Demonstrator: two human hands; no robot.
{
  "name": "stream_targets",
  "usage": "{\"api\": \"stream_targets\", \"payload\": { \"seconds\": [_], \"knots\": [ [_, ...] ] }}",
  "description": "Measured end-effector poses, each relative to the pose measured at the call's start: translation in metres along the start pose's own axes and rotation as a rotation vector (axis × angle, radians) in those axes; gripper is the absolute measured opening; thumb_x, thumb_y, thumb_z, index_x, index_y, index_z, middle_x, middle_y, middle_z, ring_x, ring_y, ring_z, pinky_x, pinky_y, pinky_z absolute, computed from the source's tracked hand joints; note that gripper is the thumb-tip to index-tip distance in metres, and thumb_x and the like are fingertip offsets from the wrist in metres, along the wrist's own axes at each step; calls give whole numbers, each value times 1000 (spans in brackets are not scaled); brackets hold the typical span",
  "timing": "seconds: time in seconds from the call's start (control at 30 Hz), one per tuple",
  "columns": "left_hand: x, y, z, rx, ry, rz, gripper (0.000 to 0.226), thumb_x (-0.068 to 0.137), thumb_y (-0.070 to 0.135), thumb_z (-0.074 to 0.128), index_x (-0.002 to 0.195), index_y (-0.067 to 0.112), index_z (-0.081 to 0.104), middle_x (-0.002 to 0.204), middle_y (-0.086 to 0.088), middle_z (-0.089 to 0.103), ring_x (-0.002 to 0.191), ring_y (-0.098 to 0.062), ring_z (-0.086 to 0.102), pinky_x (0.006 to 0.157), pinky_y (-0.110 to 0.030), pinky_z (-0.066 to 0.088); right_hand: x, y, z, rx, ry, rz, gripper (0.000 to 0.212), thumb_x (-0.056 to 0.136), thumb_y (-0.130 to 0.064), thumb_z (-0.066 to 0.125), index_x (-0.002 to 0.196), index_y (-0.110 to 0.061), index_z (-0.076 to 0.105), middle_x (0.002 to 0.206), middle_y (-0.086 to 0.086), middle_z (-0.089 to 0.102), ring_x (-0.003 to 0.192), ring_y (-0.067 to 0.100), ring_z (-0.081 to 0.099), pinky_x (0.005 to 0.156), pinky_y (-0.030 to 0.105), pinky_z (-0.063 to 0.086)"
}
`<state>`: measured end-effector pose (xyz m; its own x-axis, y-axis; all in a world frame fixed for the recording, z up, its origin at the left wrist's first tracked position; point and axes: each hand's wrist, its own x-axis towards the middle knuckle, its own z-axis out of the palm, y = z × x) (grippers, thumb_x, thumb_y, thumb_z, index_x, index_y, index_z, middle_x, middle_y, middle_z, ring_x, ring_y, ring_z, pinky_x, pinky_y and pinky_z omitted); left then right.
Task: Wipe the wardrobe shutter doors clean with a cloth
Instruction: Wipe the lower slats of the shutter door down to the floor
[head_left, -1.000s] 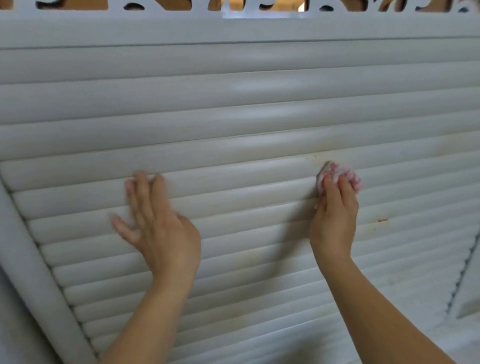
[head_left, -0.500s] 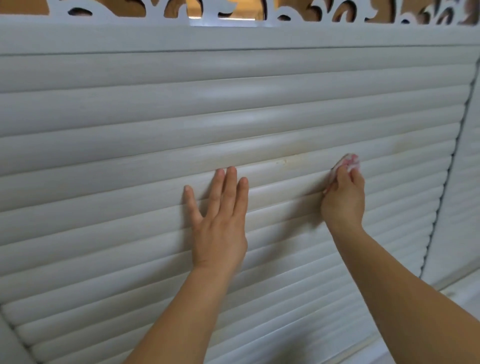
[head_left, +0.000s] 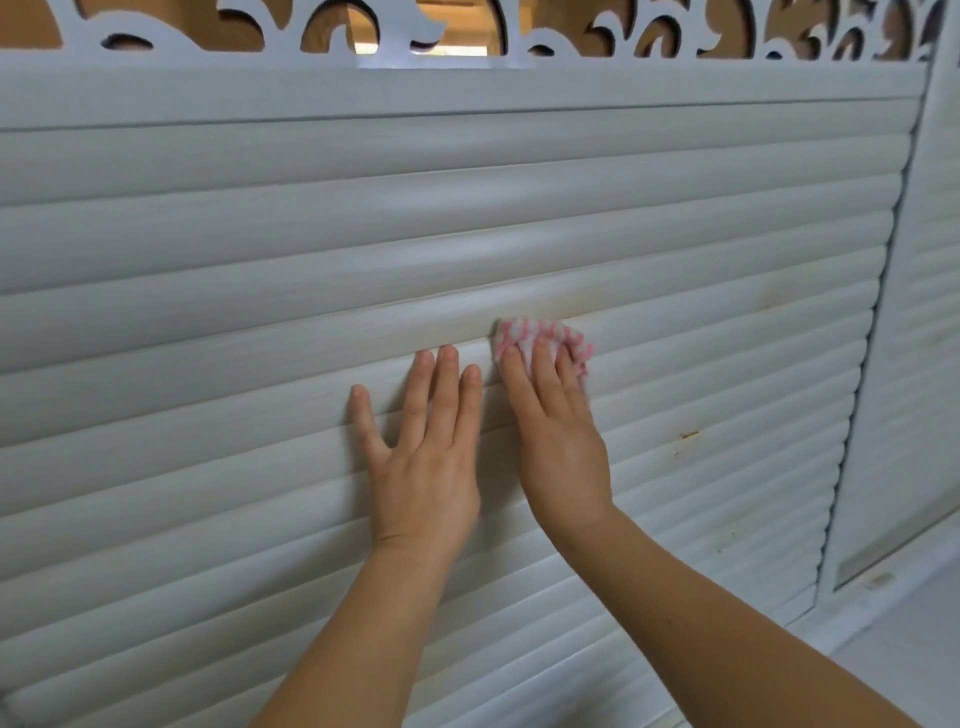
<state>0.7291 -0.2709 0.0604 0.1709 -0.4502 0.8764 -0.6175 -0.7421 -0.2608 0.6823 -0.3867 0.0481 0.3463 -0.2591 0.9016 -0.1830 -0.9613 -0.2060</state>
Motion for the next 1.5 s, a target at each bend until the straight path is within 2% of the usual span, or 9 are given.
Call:
{"api": "stream_targets", "payload": {
  "seconds": [0.1,0.27,0.4,0.47,0.57,0.83,1.0,1.17,1.5],
  "knots": [
    [0,3,0,13,-16,-8,60,77,6,32,136,11,44,147,-10,37,137,-24,27,103,-68,12,3,10,-12,-77,-31,-90,56,85,-2,26,134,-6,52,139,23,46,127,42,45,83,49,55],
    [-1,3,3,29,-15,-26,64,74,1,37,137,11,44,148,-9,36,138,-25,26,103,-67,11,22,49,-32,-150,-37,41,65,74,16,37,136,-1,49,138,24,47,123,45,48,75,46,54],
    [-1,5,6,42,-1,-33,64,76,0,35,138,11,41,149,-10,34,139,-26,25,103,-68,11,34,79,-45,-82,-104,329,67,89,11,40,148,-19,30,156,6,23,138,28,29,89,38,44],
    [-1,6,7,55,4,-32,64,75,0,38,138,11,42,149,-10,34,139,-26,25,103,-69,11,37,77,-41,-52,-47,413,65,89,10,41,147,-16,33,154,9,27,136,32,31,95,38,40],
    [-1,8,8,68,7,-35,65,73,1,42,137,11,43,148,-10,35,139,-26,25,103,-70,12,35,54,-22,-13,99,303,56,84,10,43,138,-3,46,139,20,45,124,40,41,95,46,43],
    [0,9,8,84,20,-36,57,80,3,34,136,12,43,146,-11,39,137,-27,27,101,-71,15,33,29,-18,-100,97,-233,47,86,1,35,127,-2,58,114,19,63,108,37,56,88,46,52],
    [1,12,10,85,1,-68,61,75,1,32,135,11,40,145,-12,39,137,-27,27,100,-72,15,34,54,-26,-9,109,1,52,73,8,51,124,-1,60,117,19,59,107,31,35,63,42,54],
    [2,12,8,80,12,-75,56,76,4,34,131,11,43,143,-12,43,136,-27,28,101,-71,16,37,14,-11,14,160,-230,40,86,-2,43,122,-1,61,105,18,64,100,32,47,82,45,54],
    [7,21,2,84,-14,-138,55,72,2,29,125,7,42,139,-15,46,133,-26,29,96,-73,25,53,70,-30,-92,89,-496,43,85,-2,38,120,-6,63,106,15,64,96,35,62,81,43,52]
  ]
}}
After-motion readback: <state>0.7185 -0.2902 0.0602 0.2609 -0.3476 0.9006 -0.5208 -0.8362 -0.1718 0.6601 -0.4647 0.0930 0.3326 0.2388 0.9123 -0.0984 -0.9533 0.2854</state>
